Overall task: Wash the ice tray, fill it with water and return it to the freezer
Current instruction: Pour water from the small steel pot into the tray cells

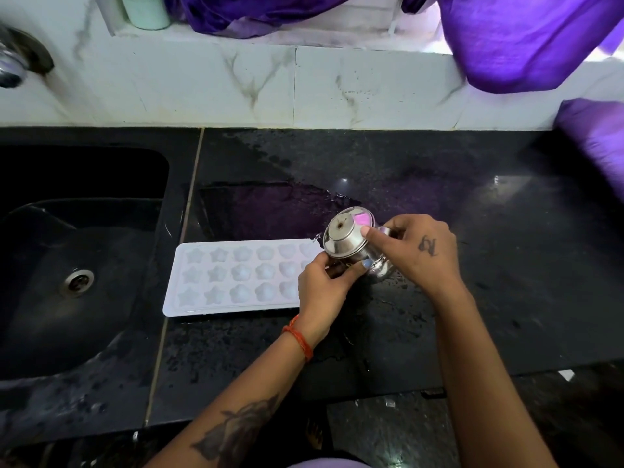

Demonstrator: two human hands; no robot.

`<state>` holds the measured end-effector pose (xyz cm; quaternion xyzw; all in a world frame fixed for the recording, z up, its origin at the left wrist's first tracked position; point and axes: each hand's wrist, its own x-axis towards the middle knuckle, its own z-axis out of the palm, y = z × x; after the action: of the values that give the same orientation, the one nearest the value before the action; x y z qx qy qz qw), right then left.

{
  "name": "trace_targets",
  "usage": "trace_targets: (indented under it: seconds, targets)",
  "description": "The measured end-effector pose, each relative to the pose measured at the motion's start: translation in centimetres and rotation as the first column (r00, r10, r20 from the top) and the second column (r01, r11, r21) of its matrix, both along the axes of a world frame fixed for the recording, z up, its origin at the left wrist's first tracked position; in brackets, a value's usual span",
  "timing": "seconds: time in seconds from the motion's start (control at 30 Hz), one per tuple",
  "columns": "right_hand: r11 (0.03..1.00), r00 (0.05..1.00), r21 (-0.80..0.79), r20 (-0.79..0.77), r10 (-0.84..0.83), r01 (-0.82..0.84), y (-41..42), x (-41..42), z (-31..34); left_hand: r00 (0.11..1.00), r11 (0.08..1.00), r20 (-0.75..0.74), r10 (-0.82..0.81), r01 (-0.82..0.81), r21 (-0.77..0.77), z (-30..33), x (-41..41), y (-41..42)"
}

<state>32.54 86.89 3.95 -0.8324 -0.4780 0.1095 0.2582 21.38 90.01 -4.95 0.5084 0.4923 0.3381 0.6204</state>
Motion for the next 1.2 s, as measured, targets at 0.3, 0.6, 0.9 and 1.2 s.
trace_targets:
  seconds: [0.3, 0.6, 0.9, 1.2]
  targets:
    - [0.999, 0.991, 0.043, -0.13, 0.033, -0.028, 0.9, -1.3, 0.3, 0.992, 0.993, -0.091, 0.081, -0.072, 0.098, 1.6, -2.5, 0.5]
    - [0.973, 0.96, 0.029, -0.155, 0.231, -0.23, 3.5, -5.7, 0.4, 0.963, 0.961, -0.09, 0.254, -0.241, 0.137, 1.4, -7.5, 1.0]
    - [0.913, 0.912, -0.017, -0.064, 0.406, -0.408, 5.8, -10.5, 0.2, 0.931, 0.928, 0.057, 0.361, -0.365, 0.078, 0.4, -11.7, 0.8]
    - [0.875, 0.869, -0.115, 0.113, 0.481, -0.469, 6.2, -12.5, 1.2, 0.926, 0.947, 0.2, 0.319, -0.32, -0.026, -0.3, -12.6, 0.8]
